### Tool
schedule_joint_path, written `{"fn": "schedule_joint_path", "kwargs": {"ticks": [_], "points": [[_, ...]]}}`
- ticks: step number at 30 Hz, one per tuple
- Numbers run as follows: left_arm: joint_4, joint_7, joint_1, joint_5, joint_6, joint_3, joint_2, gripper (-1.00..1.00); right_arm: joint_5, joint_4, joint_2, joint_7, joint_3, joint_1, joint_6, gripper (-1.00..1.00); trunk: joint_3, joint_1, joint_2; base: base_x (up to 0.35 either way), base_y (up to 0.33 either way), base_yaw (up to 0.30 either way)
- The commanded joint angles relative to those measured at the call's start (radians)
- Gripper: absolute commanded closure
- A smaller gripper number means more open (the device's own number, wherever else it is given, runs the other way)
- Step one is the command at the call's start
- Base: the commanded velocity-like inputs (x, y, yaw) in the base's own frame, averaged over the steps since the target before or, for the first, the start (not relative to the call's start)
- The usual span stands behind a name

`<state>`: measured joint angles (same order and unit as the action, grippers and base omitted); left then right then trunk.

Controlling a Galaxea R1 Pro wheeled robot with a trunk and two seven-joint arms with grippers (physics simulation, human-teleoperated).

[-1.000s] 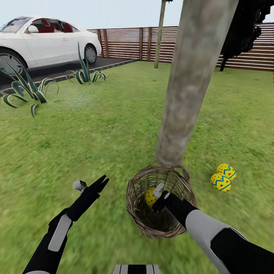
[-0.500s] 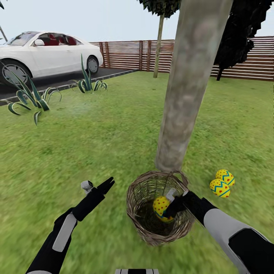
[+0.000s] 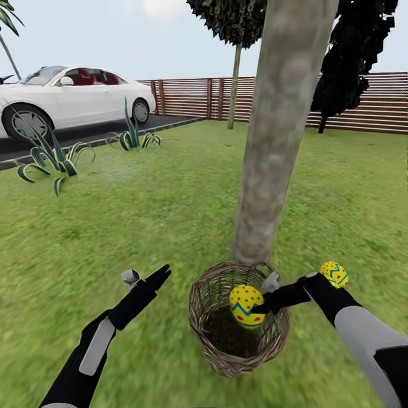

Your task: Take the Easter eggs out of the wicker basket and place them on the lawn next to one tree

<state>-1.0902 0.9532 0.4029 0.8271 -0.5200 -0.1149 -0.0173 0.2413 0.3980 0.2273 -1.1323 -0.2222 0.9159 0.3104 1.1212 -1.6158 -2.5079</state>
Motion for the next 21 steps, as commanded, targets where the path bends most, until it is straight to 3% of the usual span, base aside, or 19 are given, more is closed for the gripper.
{"fn": "schedule_joint_path", "kwargs": {"ticks": [1, 3, 5, 8, 11, 13, 15, 21], "points": [[0.001, 0.001, 0.001, 0.003, -0.008, -0.002, -0.001, -1.0, 0.001, 0.008, 0.009, -0.051, 0.035, 0.0, 0.013, 1.0, -0.003, 0.001, 0.0, 0.0, 0.0, 0.0], [0.001, 0.0, 0.001, 0.003, -0.004, -0.002, -0.006, -1.0, 0.001, 0.012, 0.037, -0.154, 0.14, 0.0, 0.013, 1.0, -0.011, 0.001, 0.0, 0.0, 0.0, 0.0], [0.001, -0.001, 0.001, 0.003, -0.003, -0.001, -0.008, -1.0, 0.001, 0.013, 0.061, -0.241, 0.214, 0.0, 0.013, 1.0, -0.019, 0.002, 0.001, 0.0, 0.0, 0.0], [0.001, -0.001, 0.001, 0.002, -0.002, 0.0, -0.009, -1.0, 0.0, 0.013, 0.085, -0.344, 0.261, 0.0, 0.014, 1.0, -0.03, 0.004, 0.002, 0.0, 0.0, 0.0], [0.001, -0.001, 0.001, 0.001, -0.002, 0.0, -0.009, -1.0, -0.001, 0.012, 0.103, -0.397, 0.344, 0.0, 0.015, 1.0, -0.042, 0.005, 0.002, 0.0, 0.0, 0.0], [0.001, 0.0, 0.001, 0.001, -0.002, 0.002, -0.009, -1.0, -0.002, 0.012, 0.105, -0.402, 0.364, 0.0, 0.016, 1.0, -0.049, 0.006, 0.003, 0.0, 0.0, 0.0], [0.002, 0.0, 0.001, 0.001, -0.002, 0.021, -0.008, -1.0, -0.003, 0.012, 0.105, -0.403, 0.369, 0.0, 0.016, 1.0, -0.058, 0.007, 0.003, 0.0, 0.0, -0.06], [0.001, 0.008, 0.001, 0.003, 0.001, 0.028, -0.007, -1.0, -0.005, 0.006, 0.108, -0.405, 0.372, 0.0, 0.018, 1.0, -0.069, 0.007, 0.003, 0.0, 0.0, -0.191]]}}
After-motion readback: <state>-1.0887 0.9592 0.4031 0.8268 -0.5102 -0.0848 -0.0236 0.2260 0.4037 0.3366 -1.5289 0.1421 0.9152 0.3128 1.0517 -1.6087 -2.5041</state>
